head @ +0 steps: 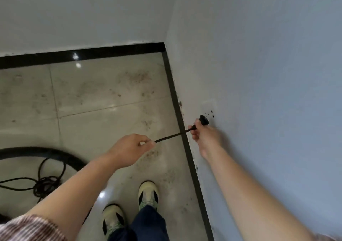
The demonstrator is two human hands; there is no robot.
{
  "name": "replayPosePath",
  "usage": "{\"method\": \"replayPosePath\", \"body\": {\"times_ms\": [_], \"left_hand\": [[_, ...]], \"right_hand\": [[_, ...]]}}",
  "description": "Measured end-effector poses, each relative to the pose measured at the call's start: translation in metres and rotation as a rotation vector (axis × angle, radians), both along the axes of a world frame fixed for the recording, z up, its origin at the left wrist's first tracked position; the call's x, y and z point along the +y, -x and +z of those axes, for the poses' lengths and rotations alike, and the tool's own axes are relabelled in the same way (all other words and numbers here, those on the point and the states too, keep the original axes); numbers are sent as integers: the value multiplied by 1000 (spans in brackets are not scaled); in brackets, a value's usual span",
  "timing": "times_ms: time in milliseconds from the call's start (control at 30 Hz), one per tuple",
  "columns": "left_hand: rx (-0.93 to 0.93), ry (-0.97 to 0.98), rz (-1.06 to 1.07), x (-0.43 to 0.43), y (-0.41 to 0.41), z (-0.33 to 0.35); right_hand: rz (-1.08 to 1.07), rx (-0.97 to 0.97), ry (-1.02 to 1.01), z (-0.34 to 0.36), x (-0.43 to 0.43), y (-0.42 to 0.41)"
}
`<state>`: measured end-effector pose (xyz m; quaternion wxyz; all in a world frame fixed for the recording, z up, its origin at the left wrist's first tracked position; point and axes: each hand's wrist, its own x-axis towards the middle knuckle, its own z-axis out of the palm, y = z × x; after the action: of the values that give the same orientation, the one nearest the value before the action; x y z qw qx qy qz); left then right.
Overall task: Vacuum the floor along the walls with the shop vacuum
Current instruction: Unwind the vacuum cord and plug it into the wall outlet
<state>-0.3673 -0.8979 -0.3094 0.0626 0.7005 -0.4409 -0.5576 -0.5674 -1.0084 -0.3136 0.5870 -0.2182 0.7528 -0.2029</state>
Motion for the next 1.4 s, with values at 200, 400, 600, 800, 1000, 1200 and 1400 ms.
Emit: {"method": "replayPosePath", "body": {"times_ms": [200,400,600,800,1000,1200,1400], "left_hand": [[-81,108,164,-20,18,-29],[-72,116,206,-28,8,-29],[-54,78,173,-34,6,-20],[-61,55,159,-36,9,-19],[-54,54,147,-38,16,-17],[-59,34,146,-37,22,-23],[-85,89,174,-31,25,-25]], "right_hand": [[-218,-178,75,-28,-4,-1],[-365,-177,151,-22,-14,-21],[-484,-139,199,-21,-12,-26],[-521,-172,150,-19,-17,-24],[-593,-252,70,-9,-26,-14],[-493,-111,85,-9,-31,-11],[-522,-79,83,-7,-30,-16]]}}
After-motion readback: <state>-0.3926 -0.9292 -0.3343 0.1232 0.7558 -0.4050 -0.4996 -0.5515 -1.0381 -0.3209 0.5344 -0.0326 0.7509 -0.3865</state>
